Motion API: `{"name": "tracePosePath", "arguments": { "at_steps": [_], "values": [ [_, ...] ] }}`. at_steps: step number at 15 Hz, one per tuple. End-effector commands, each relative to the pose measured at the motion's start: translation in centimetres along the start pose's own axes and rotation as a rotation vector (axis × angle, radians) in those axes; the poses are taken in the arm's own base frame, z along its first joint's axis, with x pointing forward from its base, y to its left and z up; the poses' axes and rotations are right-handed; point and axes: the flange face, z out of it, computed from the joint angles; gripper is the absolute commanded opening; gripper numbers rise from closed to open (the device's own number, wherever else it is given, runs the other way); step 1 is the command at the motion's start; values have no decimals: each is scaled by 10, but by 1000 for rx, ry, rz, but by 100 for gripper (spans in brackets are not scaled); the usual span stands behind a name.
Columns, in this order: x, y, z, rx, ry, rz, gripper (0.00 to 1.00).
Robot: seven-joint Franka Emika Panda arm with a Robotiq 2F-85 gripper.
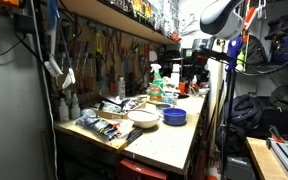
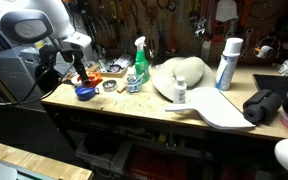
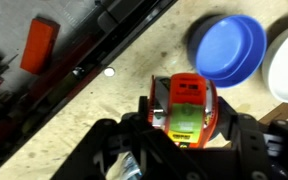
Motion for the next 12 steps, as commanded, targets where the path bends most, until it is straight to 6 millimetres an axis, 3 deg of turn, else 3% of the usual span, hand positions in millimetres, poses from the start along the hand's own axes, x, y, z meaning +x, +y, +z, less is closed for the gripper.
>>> {"name": "tracePosePath", "arguments": {
  "at_steps": [1, 3, 4, 5, 8, 12],
  "values": [
    [-2, 14, -5, -27, 17, 45, 65],
    [-6, 31, -12, -52, 36, 96, 65],
    [-8, 33, -13, -53, 39, 104, 40],
    [-4, 29, -4, -79, 36, 133, 40],
    [16, 52, 16, -176, 85, 295, 40],
    [49, 60, 43, -229, 120, 504, 40]
  ]
}}
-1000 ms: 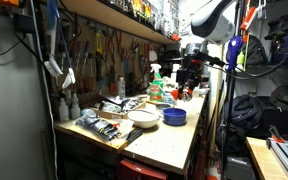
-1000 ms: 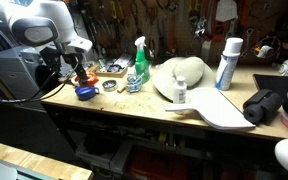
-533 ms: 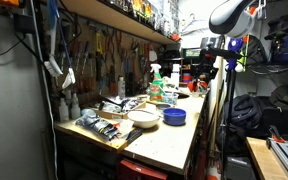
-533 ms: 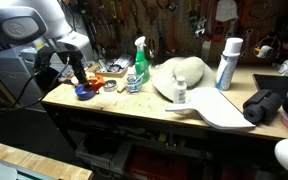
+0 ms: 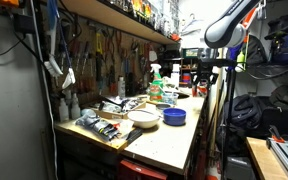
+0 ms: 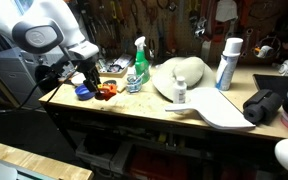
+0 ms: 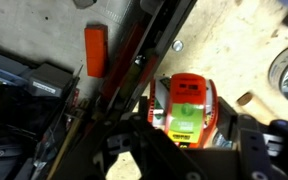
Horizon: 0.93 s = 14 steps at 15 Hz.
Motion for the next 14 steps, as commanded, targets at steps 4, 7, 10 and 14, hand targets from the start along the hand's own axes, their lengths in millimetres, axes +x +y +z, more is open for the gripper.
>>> {"name": "tracePosePath", "arguments": {
  "at_steps": [4, 7, 10, 14],
  "values": [
    [55, -15, 40, -99, 66, 341, 40],
    [71, -23, 50, -152, 114, 452, 40],
    [78, -41, 61, -149, 135, 485, 40],
    [83, -58, 76, -203, 188, 500, 40]
  ]
}}
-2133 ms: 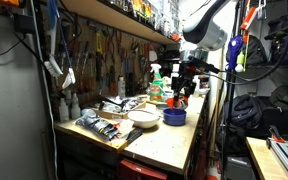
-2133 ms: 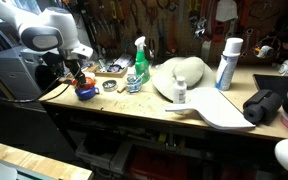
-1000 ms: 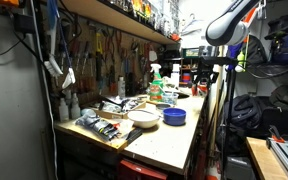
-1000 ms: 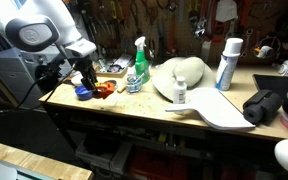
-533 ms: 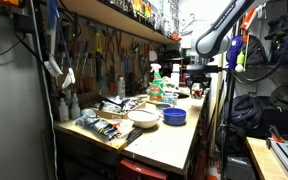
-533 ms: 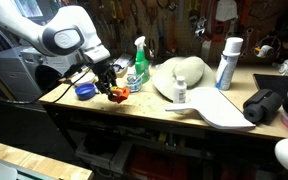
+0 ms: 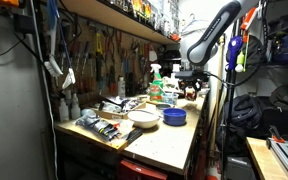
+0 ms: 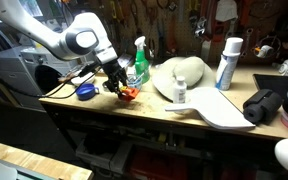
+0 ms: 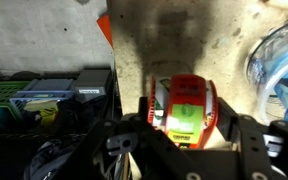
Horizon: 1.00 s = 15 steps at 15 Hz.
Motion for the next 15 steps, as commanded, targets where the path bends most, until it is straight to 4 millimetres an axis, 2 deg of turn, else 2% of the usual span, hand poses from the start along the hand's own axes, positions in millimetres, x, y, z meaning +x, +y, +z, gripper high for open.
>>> {"name": "tracePosePath", "arguments": {
  "at_steps": [1, 3, 4, 5, 8, 10, 13, 15],
  "values": [
    [-2, -13, 19, -65, 87, 0, 40],
    [-7, -15, 29, -103, 129, -26, 40],
    [-10, -16, 33, -113, 131, -40, 52],
    [-14, -16, 36, -117, 124, -54, 90],
    [-19, -15, 31, -101, 98, -77, 100],
    [-11, -5, 7, -88, 108, -78, 100],
    [16, 34, -33, -83, 125, -40, 100],
    [27, 54, -61, 36, 156, -107, 100]
  ]
}}
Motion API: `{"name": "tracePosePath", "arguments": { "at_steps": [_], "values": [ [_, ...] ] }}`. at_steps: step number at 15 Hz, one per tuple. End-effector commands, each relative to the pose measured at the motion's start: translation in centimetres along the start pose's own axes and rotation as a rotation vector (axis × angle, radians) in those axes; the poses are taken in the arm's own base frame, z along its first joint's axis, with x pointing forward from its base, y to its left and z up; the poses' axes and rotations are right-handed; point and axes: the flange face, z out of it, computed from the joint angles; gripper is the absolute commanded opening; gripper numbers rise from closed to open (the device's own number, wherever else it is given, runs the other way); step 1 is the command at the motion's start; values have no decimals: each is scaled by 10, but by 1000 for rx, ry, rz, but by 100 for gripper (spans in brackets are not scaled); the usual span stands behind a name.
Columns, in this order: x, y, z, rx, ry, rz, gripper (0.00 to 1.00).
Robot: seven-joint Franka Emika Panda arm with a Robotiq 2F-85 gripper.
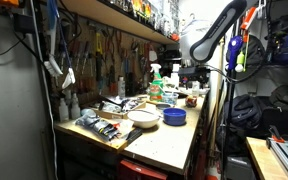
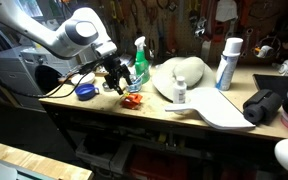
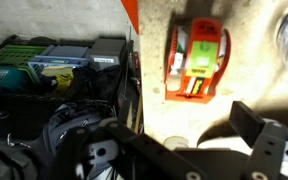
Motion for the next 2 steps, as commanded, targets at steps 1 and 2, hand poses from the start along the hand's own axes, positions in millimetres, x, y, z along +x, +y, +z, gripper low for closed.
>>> {"name": "tracePosePath", "arguments": {
  "at_steps": [1, 2],
  "values": [
    [17, 60, -48, 168, 57, -68, 100],
    [20, 24, -28, 81, 33, -32, 100]
  ]
}}
